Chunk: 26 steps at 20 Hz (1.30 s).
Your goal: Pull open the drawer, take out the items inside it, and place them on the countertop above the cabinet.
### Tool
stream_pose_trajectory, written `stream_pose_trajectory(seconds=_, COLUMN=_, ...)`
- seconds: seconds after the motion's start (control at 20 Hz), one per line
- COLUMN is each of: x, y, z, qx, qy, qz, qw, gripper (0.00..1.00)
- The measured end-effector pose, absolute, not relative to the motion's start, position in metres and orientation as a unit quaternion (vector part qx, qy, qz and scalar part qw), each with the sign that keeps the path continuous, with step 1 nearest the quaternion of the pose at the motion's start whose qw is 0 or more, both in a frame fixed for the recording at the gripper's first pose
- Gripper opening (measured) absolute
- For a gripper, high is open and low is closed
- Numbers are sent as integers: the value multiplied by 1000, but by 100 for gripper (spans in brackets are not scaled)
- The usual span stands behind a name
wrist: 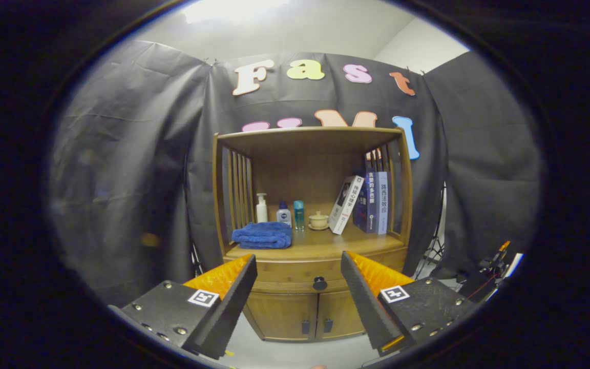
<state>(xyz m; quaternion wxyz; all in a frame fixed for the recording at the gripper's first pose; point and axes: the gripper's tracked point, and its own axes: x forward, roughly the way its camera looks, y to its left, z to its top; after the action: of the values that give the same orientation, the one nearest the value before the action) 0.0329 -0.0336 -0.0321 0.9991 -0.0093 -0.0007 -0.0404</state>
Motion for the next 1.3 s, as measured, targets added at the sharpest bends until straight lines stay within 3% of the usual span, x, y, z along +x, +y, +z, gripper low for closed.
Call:
stream_pose_trajectory(seconds=0.5, x=125, y=-71, z=-98, qx=-7, qy=19, qz=-69, qw=997, gripper=99)
stream_pose_trajectory(seconds=1.15, x=238, y=-109, z=-229, qx=32, qy=115, qz=-77, qw=990, gripper=99)
stream_pose_trajectory(seconds=1.3, x=255, y=-112, z=-235, qx=37, qy=114, qz=-83, qw=989, gripper=45)
